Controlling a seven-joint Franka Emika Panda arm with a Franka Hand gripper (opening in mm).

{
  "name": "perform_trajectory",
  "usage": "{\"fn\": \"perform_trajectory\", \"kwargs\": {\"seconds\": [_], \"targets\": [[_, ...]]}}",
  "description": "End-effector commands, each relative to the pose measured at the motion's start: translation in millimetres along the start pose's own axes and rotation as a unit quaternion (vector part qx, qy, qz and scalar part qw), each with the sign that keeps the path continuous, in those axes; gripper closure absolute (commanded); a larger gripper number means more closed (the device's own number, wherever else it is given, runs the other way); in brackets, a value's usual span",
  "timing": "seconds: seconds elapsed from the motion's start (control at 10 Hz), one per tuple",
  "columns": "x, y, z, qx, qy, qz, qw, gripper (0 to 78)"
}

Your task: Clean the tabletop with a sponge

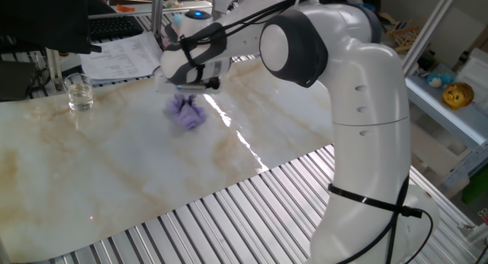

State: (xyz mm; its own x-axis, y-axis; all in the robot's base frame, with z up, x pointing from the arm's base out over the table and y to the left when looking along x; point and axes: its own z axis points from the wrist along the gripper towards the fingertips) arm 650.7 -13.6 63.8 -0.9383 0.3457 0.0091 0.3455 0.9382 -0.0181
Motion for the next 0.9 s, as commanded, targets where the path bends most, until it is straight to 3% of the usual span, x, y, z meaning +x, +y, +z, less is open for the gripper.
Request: {"fn": "perform_trajectory", "kwargs": {"seconds": [0.1,0.3,0.5,0.6,0.8,0.9], "targets": [[16.1,24.4,-1.1,-0.014,0.000,0.023,0.9996,76.4],[15.9,24.5,-1.9,-0.021,0.002,0.025,0.9995,76.4],[15.1,23.9,-2.3,-0.012,-0.001,0.021,0.9997,76.4],[15.1,23.9,-2.3,-0.002,-0.002,0.003,1.0000,76.4],[15.1,23.9,-2.3,-0.007,0.005,-0.038,0.9992,76.4],[15.1,23.9,-2.3,0.003,0.006,-0.059,0.9983,76.4]]}}
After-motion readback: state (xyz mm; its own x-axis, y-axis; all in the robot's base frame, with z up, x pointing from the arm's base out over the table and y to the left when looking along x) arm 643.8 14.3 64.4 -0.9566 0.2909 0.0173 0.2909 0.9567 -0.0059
